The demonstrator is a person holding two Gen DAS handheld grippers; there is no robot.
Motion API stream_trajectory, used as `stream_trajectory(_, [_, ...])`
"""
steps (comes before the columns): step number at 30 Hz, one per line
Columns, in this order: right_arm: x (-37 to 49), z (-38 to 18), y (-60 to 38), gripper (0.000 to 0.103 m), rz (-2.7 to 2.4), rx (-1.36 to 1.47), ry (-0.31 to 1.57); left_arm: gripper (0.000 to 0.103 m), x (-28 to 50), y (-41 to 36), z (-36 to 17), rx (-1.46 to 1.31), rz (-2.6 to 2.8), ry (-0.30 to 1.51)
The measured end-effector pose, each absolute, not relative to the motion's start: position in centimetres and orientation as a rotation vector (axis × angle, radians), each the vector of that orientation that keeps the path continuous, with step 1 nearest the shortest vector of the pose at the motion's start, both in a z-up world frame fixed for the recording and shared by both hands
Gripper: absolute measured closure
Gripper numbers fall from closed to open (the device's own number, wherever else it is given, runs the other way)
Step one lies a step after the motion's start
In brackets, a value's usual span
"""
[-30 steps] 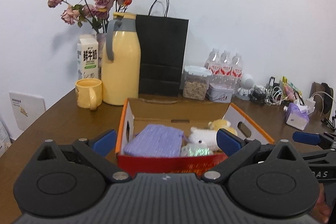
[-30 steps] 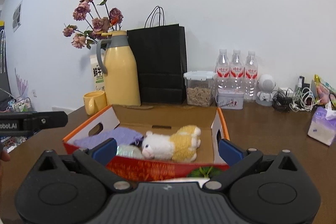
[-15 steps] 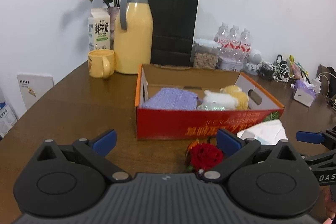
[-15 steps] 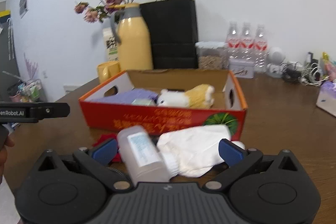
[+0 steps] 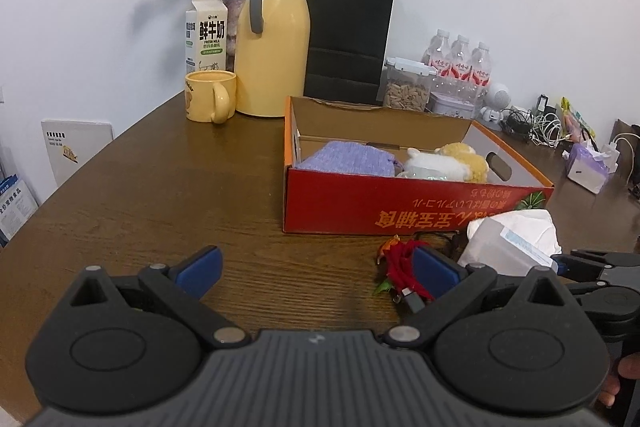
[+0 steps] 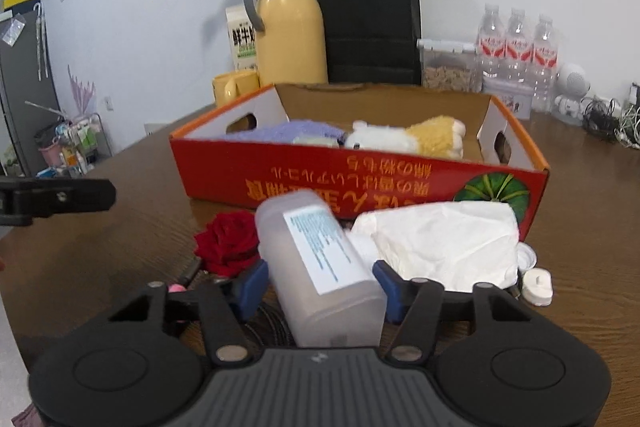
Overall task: Organize objects
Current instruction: 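Move both grippers back toward the white bottle and braided cable, then grasp the white plastic bottle with right gripper while left gripper grasps the braided cable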
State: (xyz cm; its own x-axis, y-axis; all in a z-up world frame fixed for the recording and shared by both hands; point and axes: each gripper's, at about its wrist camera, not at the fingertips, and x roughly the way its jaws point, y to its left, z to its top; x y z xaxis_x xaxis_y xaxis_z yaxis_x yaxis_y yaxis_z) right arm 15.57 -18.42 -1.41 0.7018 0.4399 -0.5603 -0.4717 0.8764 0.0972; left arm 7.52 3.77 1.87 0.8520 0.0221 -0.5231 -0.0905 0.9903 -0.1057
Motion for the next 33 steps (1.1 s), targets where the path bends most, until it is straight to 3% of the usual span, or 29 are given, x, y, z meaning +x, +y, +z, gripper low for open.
stream_trajectory(2, [15.5,-1.4,-18.5,0.058,0.511,-0.049,0.604,0.000,7.6,3.7,1.8,-0.128,0.058,0.552])
stream_trajectory(12, [14.5,-1.1,-18.8,0.063,0.501,-0.046,0.545,0.000,7.6,2.8,1.6,-0.119,0.046,0.564])
stream_trajectory(33, [12.3,0.6,-22.1,0.063,0.491,0.007,0.440,0.000,7.8,-1.3,1.2,-0.070,-0.017,0.616])
